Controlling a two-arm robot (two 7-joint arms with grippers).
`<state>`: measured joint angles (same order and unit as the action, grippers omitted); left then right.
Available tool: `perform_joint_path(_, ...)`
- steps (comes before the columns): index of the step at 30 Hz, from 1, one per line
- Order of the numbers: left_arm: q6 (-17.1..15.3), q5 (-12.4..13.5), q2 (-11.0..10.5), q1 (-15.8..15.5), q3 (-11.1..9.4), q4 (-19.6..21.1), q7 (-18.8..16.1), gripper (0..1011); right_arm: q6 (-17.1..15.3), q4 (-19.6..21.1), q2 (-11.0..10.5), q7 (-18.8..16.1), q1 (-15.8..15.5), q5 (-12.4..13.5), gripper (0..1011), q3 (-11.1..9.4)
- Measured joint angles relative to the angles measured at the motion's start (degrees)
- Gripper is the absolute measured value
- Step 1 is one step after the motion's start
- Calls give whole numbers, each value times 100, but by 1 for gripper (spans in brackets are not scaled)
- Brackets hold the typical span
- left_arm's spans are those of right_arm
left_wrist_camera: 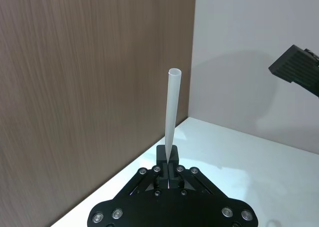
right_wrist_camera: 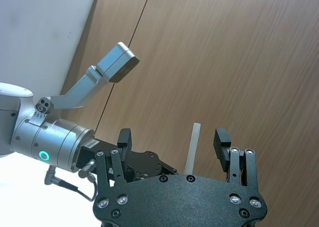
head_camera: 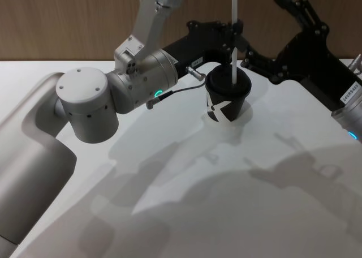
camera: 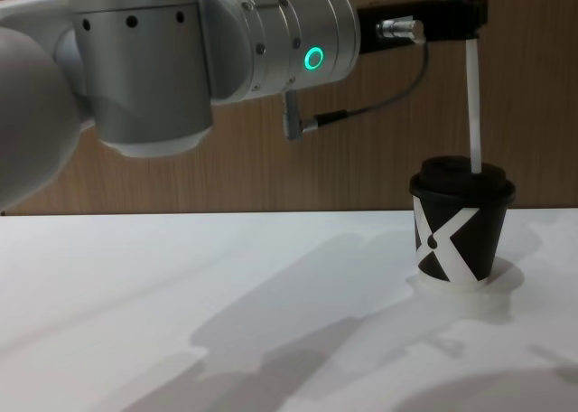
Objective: Pick up the straw with one hand, pass it to the other hand, and insert it into the cup.
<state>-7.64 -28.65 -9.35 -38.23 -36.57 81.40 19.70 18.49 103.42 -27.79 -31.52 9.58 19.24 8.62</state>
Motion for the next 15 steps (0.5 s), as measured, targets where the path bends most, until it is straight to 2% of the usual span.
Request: perform_joint_path(15, -75, 74, 75, -10, 17, -131, 41, 8, 0, 0, 0, 0, 0, 0, 1001, 0)
